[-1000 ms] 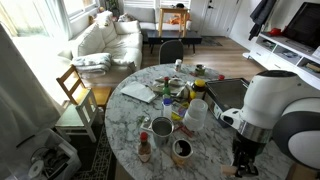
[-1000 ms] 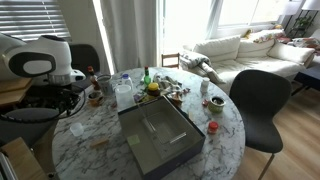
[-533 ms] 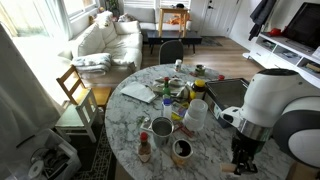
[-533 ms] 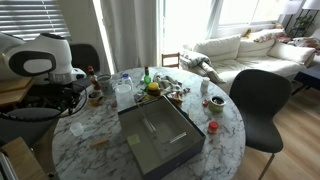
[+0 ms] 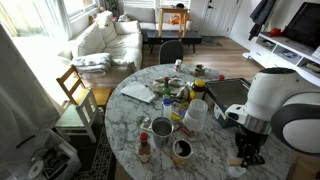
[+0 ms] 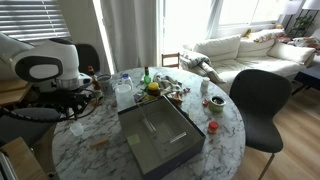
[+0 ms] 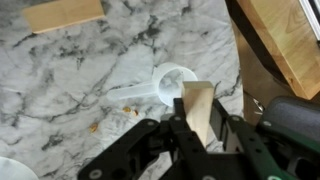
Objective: Put the wooden block on top of the measuring cup
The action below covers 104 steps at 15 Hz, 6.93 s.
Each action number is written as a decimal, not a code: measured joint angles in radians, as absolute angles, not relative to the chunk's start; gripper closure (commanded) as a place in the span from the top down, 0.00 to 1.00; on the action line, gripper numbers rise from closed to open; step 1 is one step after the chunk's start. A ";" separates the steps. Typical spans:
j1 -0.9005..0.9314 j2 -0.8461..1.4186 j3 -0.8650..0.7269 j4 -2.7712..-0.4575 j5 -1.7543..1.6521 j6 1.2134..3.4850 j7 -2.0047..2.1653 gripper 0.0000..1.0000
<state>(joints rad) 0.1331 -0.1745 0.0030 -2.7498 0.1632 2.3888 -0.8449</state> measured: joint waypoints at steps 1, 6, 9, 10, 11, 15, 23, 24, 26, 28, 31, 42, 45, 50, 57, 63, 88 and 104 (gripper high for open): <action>0.128 -0.167 0.001 -2.749 0.145 2.391 -0.854 0.07; 0.124 -0.108 0.000 -2.749 0.125 2.406 -0.946 0.07; 0.124 -0.082 0.000 -2.748 0.125 2.434 -0.989 0.07; 0.123 -0.078 0.000 -2.747 0.126 2.447 -0.999 0.07; 0.122 -0.074 0.000 -2.746 0.126 2.462 -1.005 0.07; 0.115 -0.058 0.000 -2.744 0.126 2.505 -1.015 0.07; 0.108 -0.055 0.000 -2.742 0.126 2.508 -1.035 0.07; 0.106 -0.056 0.000 -2.742 0.130 2.499 -1.041 0.07; 0.101 -0.057 0.000 -2.742 0.132 2.473 -1.046 0.07; 0.096 -0.057 0.000 -2.742 0.137 2.471 -1.057 0.07; 0.086 -0.057 -0.001 -2.741 0.145 2.480 -1.065 0.07; 0.077 -0.057 -0.004 -2.742 0.227 2.488 -1.179 0.07; 0.068 -0.057 -0.006 -2.742 0.226 2.463 -1.180 0.07; 0.057 -0.057 -0.009 -2.742 0.226 2.433 -1.185 0.07; 0.056 -0.054 -0.010 -2.741 0.238 2.432 -1.203 0.07; 0.055 -0.067 -0.014 -2.741 0.269 2.428 -1.249 0.07; 0.044 -0.069 -0.036 -2.741 0.297 2.320 -1.390 0.99; 0.007 -0.091 -0.054 -2.741 0.296 2.352 -1.226 1.00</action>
